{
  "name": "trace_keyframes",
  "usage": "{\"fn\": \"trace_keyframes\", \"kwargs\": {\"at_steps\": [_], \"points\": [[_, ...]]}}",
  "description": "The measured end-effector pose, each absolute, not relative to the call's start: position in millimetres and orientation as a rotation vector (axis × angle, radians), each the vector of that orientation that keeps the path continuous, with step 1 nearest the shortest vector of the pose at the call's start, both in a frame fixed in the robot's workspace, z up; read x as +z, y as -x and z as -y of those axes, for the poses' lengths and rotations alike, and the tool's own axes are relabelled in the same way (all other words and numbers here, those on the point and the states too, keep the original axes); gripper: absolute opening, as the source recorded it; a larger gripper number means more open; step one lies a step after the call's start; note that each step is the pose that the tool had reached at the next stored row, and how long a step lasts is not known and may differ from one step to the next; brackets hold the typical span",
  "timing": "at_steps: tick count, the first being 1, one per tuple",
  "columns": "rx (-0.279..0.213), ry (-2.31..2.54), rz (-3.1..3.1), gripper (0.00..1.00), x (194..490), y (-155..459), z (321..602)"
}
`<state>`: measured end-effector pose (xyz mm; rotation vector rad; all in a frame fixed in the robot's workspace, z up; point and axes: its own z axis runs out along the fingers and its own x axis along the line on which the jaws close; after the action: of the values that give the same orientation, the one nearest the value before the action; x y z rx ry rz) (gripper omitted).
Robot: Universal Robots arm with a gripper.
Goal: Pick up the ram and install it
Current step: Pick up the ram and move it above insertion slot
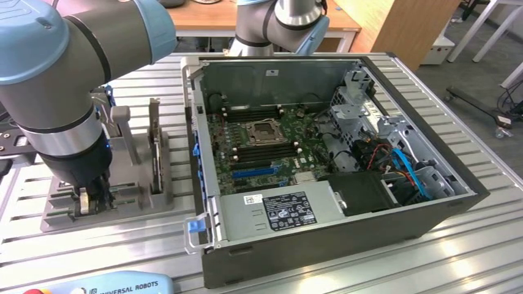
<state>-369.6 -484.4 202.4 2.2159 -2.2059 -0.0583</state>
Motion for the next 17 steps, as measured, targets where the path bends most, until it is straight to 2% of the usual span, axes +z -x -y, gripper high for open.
{"fn": "trace_keyframes", "kwargs": {"at_steps": [1,3,17], "points": [[-0.059,-2.216,2.206,0.15,202.4,369.6,484.4],[-0.058,-2.216,2.206,0.12,202.4,369.6,484.4],[-0.058,-2.217,2.205,0.12,201.9,369.6,484.5]]}}
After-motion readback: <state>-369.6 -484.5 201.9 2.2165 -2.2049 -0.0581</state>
